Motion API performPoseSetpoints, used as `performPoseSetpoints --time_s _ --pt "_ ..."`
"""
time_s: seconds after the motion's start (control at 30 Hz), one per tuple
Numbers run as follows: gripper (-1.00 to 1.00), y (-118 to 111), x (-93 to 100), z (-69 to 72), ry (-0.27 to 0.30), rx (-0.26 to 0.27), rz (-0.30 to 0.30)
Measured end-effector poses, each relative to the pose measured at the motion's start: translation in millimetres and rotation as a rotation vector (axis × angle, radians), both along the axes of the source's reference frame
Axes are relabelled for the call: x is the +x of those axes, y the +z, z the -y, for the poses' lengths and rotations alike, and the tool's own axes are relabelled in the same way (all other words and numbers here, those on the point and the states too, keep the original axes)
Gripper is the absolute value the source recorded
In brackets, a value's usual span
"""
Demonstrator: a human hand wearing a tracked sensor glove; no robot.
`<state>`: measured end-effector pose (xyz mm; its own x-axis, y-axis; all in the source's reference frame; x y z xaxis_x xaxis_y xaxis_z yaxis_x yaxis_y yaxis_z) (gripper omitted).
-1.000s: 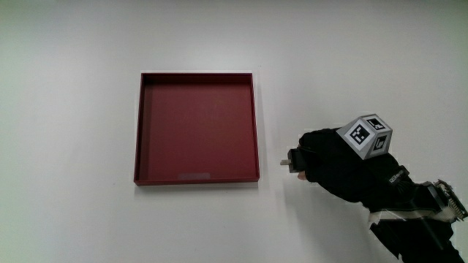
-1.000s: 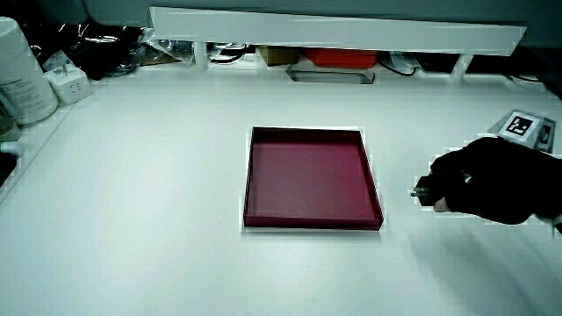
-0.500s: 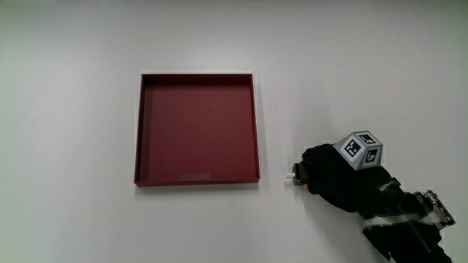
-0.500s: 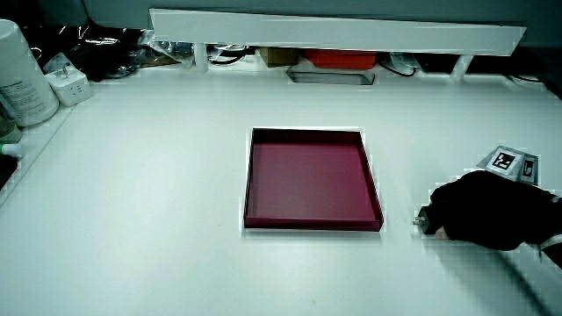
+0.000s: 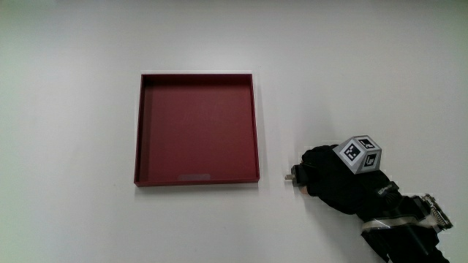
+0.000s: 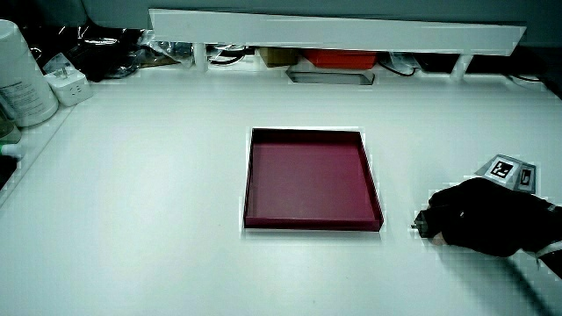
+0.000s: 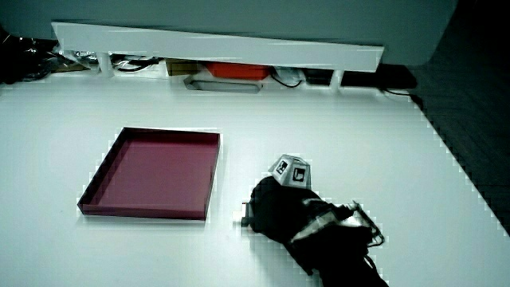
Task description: Place charger on desk
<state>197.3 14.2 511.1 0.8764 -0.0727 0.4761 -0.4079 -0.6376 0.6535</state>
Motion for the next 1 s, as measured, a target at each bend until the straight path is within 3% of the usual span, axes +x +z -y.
performPoseSetpoints --time_s 0.13,0.37,0.43,0.47,0.57,0.63,0.67,0.7,0.73,0.77,0.83,0.87,0.93,1.0 --pt "-0.55 -1 0.4 0.3 -0.006 -0.034 0.015" --pt "-0.86 -20 9.8 12.2 -0.016 -0.012 0.045" --pt "-0.95 -37 10.4 19.9 -0.005 -0.001 0.058" --pt "-1.0 -42 12.8 24.2 -0.02 0.028 0.039" --pt "-1.0 -36 27.8 38.1 0.024 0.025 -0.012" --pt "-1.0 -60 21.1 49.1 0.002 0.104 -0.042" --pt "-1.0 -63 22.5 53.9 0.027 0.041 -0.023" --pt "-1.0 -70 23.4 59.7 0.015 0.114 -0.054" --pt "-1.0 -83 20.8 64.6 0.011 0.132 -0.063" --pt "-1.0 -78 28.4 70.3 0.036 0.126 -0.07" --pt "-1.0 -109 18.5 78.3 0.038 0.158 -0.069" --pt "-1.0 -99 26.8 83.9 0.035 0.182 -0.117" --pt "-1.0 -124 17.9 89.2 0.048 0.144 -0.083" --pt "-1.0 -132 15.6 93.1 0.059 0.115 -0.082"
